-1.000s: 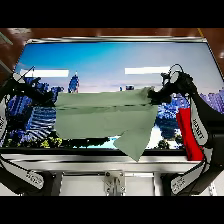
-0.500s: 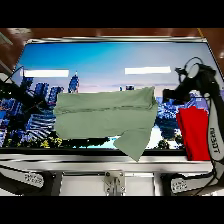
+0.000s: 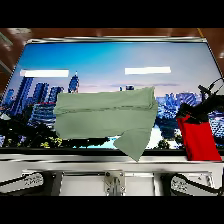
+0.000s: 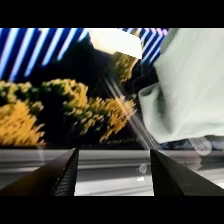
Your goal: Fold the shirts.
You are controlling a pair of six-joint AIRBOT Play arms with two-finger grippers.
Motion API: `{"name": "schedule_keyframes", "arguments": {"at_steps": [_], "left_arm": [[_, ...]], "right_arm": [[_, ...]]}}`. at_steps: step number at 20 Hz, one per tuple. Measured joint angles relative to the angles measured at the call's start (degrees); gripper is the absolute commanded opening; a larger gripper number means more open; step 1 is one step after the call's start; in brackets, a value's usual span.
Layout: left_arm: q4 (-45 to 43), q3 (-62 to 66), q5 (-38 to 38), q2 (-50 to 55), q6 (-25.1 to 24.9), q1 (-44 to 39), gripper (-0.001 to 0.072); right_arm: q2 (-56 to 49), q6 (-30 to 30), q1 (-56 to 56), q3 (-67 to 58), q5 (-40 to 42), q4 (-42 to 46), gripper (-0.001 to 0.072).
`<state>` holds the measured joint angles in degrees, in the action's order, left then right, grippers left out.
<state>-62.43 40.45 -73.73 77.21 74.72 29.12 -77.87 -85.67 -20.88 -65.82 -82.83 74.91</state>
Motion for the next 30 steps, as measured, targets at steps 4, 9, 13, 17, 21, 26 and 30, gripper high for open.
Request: {"name": "schedule_keyframes", "arguments": {"at_steps": [4, 9, 13, 17, 21, 26, 30], "left_arm": [[4.57, -3.69, 5.66, -0.57, -1.03, -2.95, 0.0539], [9.46, -4.79, 11.80, -0.13, -1.44, -6.69, 0.0294], [10.34, -5.01, 13.57, 1.40, -1.42, -8.07, 0.0041], [10.56, -5.05, 13.81, 1.31, -2.38, -8.44, 0.0041], [9.77, -5.09, 14.34, -0.15, -3.21, -8.57, 0.0041], [9.99, -5.09, 13.73, -2.21, -3.50, -8.57, 0.0041], [10.29, -5.09, 13.38, -2.75, -3.58, -8.57, 0.0041]], "right_arm": [[0.59, 0.28, -0.04, 1.14, 2.01, -1.55, 0.0584], [0.72, 0.39, -0.04, 1.49, 2.99, -2.19, 0.0584], [0.74, 0.96, -0.04, 2.97, 3.48, -2.45, 0.0676], [0.74, 2.43, 0.68, 10.78, 4.74, -7.10, 0.0635], [0.74, 3.39, 6.56, 18.51, 10.60, -11.26, 0.0635], [-0.11, 2.60, 14.08, 22.10, 16.57, -12.02, 0.0634], [-1.49, 1.86, 18.58, 22.71, 18.45, -12.02, 0.0455]]}}
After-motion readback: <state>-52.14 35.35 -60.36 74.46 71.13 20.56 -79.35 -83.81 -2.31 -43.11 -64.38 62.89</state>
